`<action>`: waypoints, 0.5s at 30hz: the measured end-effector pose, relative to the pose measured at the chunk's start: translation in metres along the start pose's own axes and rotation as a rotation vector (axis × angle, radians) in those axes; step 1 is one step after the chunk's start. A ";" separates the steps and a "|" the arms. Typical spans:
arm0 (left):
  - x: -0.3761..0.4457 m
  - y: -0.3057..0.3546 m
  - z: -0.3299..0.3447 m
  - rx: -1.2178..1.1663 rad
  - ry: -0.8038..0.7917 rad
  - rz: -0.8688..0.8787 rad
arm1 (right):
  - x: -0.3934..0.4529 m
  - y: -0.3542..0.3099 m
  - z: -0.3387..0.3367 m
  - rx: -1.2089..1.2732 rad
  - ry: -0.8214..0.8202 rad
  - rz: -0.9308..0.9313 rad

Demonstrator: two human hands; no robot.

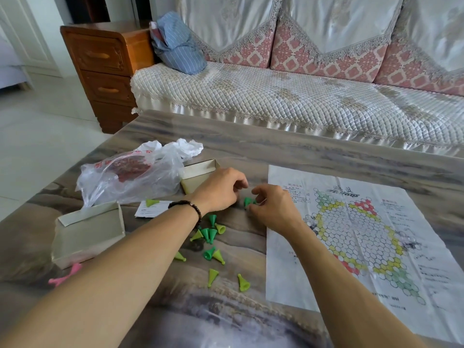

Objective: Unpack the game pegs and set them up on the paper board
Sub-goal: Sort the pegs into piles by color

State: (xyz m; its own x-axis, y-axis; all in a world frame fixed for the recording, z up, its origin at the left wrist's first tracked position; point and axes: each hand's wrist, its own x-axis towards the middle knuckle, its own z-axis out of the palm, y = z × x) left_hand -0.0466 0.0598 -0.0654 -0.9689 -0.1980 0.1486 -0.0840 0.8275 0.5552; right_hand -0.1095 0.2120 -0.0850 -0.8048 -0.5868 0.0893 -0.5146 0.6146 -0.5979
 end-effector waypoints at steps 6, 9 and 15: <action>-0.036 -0.005 -0.034 0.002 0.024 -0.008 | -0.030 -0.014 -0.009 -0.044 0.086 -0.056; -0.058 -0.007 -0.044 0.020 -0.190 -0.051 | -0.052 -0.031 -0.006 0.005 -0.048 -0.131; -0.077 -0.019 -0.046 0.065 -0.362 -0.065 | -0.076 -0.052 0.010 -0.031 -0.227 -0.217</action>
State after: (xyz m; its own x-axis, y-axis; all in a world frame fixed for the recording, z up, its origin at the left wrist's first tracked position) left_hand 0.0400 0.0351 -0.0500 -0.9797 -0.0620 -0.1909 -0.1512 0.8534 0.4989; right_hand -0.0187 0.2192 -0.0684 -0.5905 -0.8065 0.0301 -0.6785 0.4759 -0.5596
